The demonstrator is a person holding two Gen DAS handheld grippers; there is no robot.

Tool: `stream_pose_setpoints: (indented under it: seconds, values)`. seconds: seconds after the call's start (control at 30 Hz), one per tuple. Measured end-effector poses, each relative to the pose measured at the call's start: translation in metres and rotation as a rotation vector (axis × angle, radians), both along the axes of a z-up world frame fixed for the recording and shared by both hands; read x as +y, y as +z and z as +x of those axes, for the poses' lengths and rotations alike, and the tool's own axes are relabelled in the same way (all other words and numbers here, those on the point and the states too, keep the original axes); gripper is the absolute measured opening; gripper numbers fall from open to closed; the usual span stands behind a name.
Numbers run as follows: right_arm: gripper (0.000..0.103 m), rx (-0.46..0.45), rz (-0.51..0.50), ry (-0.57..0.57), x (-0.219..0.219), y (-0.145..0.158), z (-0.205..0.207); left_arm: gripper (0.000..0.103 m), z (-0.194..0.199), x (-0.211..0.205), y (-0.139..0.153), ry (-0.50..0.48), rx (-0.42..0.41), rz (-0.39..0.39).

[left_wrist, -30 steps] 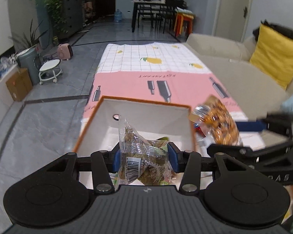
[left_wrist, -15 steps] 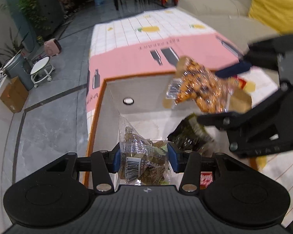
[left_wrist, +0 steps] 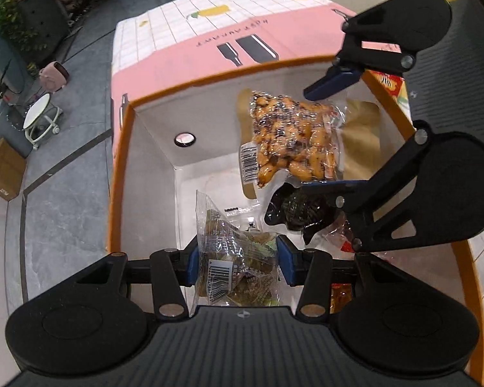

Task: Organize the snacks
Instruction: 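Carry both packs over the box and open both tools to drop them inside, then withdraw both tools from the box toward the remaining snacks on the table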

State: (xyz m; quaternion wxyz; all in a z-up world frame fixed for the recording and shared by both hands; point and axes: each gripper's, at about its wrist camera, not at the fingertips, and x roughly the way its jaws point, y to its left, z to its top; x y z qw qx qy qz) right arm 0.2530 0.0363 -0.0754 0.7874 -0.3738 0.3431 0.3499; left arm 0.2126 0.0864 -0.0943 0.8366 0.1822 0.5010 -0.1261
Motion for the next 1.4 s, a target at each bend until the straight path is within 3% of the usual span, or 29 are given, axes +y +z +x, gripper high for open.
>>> stream_pose_setpoints:
  seconds: [0.27,0.53,1.03,1.4]
  values:
    - [0.069,0.01,-0.06,0.027,0.008,-0.02,0.004,0.054,0.009,0.001,-0.009,0.011,0.018,0.008]
    - [0.07,0.046,-0.039,-0.014,0.006,-0.022,0.014,0.055,0.018,0.001,-0.008,0.037,0.013,0.003]
    - [0.076,0.065,0.02,-0.029,0.0,-0.001,0.01,0.072,0.005,0.004,0.004,0.076,-0.022,-0.003]
    - [0.077,0.047,0.169,-0.128,-0.025,0.036,-0.01,0.072,-0.019,0.004,0.039,0.14,-0.097,-0.066]
